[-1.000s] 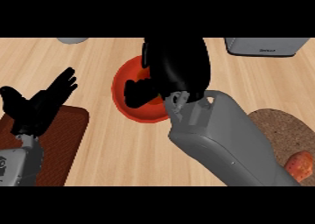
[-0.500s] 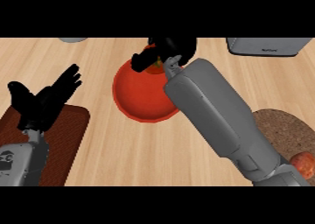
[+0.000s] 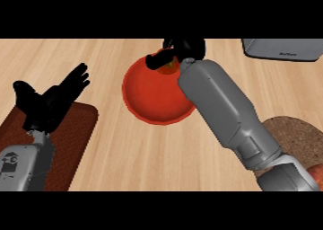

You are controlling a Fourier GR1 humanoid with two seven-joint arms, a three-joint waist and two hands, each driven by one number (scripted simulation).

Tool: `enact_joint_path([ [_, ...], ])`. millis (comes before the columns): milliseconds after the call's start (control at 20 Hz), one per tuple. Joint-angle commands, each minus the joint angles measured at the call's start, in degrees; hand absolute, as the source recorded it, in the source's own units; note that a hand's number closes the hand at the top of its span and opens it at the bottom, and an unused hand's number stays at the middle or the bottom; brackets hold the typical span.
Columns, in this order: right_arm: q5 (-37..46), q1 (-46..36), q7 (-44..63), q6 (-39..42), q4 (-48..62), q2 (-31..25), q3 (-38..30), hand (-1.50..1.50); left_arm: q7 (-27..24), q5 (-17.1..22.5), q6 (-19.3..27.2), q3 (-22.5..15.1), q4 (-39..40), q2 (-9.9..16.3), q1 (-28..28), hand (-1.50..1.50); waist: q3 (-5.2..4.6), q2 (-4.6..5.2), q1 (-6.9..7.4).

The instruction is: Pick the tomato from the placemat and place it in the bowl

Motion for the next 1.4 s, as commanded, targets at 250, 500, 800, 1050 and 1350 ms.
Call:
enact_joint_path([
  [250,-14.25,-0.48,-11.13,-10.78,8.22,0.02,-7.85,-1.5,0.49,-0.75,-0.22,-2.31,-0.32,-1.37,-1.64,0.0,0.1,0.92,2.64],
  [500,-16.41,-2.43,-18.2,-16.77,11.43,0.02,-8.66,-1.5,-1.09,-1.01,-0.51,-1.57,1.14,-0.63,-2.37,0.0,0.03,1.06,3.1],
  [800,-14.07,-4.93,-22.97,-25.16,16.06,0.02,-10.68,-1.5,-0.83,-0.86,0.47,-0.22,0.93,-0.33,-1.07,0.0,0.0,0.35,0.47],
  [1050,-14.53,-5.19,-25.29,-30.29,17.62,-1.98,-13.13,-1.5,1.26,1.12,-0.22,1.29,-0.6,0.56,0.38,0.0,0.03,-0.53,-1.46],
  [1350,-14.24,2.32,-29.29,-24.83,9.51,-4.26,-11.19,-1.5,-1.2,0.89,0.21,3.2,1.15,1.13,3.19,0.0,0.02,-1.92,-5.29],
])
